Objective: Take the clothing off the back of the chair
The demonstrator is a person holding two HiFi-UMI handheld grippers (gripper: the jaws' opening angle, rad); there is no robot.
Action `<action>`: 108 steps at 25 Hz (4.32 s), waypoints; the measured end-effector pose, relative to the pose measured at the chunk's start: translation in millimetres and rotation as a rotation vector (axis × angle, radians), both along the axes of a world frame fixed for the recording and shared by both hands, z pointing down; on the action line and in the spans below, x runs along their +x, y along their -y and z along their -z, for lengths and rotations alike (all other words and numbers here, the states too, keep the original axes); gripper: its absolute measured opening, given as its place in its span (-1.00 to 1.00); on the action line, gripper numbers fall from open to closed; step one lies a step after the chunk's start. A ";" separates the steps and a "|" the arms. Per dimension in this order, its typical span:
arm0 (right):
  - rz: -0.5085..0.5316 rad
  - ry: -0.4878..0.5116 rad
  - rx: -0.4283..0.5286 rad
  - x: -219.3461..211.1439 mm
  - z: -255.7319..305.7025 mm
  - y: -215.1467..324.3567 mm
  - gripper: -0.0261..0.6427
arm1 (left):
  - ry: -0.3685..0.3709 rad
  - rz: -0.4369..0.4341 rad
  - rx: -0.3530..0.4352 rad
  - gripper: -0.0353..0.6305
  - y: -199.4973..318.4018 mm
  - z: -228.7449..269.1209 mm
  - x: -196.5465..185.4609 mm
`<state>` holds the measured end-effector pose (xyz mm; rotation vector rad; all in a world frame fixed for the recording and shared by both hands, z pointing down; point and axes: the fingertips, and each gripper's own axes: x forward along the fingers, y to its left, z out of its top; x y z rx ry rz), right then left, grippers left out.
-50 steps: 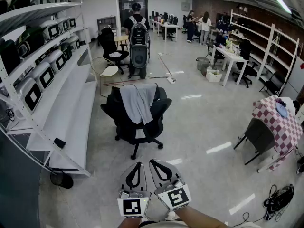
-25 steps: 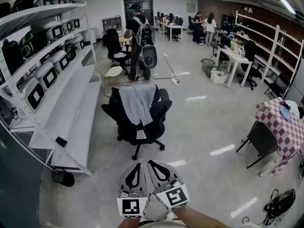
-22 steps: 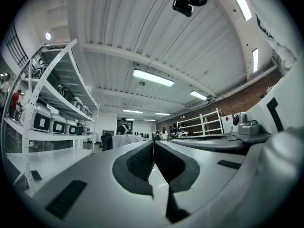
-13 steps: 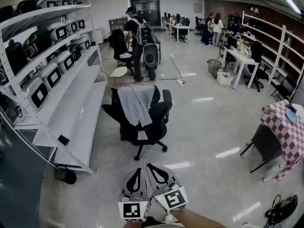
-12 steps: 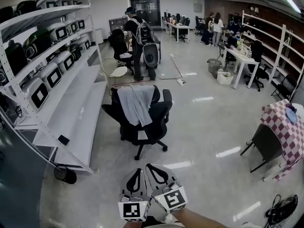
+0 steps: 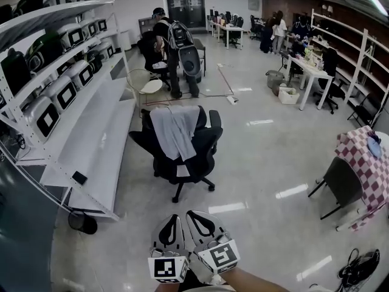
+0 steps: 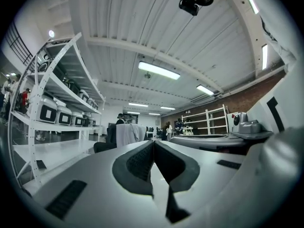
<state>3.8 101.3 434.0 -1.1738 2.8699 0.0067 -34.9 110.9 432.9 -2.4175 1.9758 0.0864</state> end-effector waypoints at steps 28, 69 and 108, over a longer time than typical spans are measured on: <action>-0.093 -0.039 0.003 -80.0 -0.6 118.6 -0.87 | -0.028 -0.126 0.016 -0.88 129.2 3.5 -77.2; -0.035 -0.042 0.011 -87.2 2.0 277.7 -0.87 | -0.071 -0.075 0.004 -0.88 293.2 -5.0 -91.2; -0.041 -0.015 0.001 -44.1 4.4 375.5 -0.78 | -0.061 0.044 0.002 -0.53 380.6 -0.4 -94.4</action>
